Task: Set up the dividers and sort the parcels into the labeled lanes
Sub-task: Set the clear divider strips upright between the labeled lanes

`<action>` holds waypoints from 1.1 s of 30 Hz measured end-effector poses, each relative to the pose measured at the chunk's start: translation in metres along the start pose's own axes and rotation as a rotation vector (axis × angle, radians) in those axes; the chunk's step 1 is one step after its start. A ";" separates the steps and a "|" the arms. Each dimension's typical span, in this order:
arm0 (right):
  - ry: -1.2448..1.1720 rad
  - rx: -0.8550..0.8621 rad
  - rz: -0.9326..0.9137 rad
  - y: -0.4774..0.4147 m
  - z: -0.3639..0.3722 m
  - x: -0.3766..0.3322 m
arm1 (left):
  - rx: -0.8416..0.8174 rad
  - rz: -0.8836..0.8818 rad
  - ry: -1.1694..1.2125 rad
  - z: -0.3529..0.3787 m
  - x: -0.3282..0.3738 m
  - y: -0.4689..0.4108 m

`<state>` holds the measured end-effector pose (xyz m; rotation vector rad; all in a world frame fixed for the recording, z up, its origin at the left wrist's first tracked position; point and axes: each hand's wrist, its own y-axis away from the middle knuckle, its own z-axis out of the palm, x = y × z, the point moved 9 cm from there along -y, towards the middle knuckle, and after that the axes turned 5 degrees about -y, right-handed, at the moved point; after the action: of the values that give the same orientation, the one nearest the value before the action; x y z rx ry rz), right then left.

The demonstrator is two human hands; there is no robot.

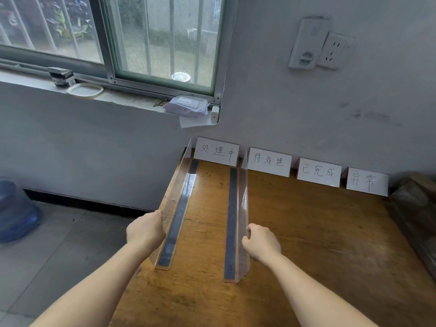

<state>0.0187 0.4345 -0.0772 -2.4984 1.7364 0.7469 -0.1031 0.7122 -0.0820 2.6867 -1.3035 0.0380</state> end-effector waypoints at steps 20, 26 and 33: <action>0.114 -0.018 0.017 0.003 -0.005 -0.002 | 0.019 0.022 -0.024 -0.002 -0.003 -0.001; 0.113 -0.036 -0.003 0.001 -0.004 -0.003 | 0.025 0.021 -0.003 -0.003 -0.005 -0.005; 0.102 -0.042 -0.008 0.001 -0.008 -0.004 | 0.062 0.073 -0.008 -0.013 0.003 -0.005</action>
<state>0.0195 0.4350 -0.0683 -2.6137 1.7580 0.6731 -0.0965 0.7145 -0.0693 2.6911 -1.4256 0.0767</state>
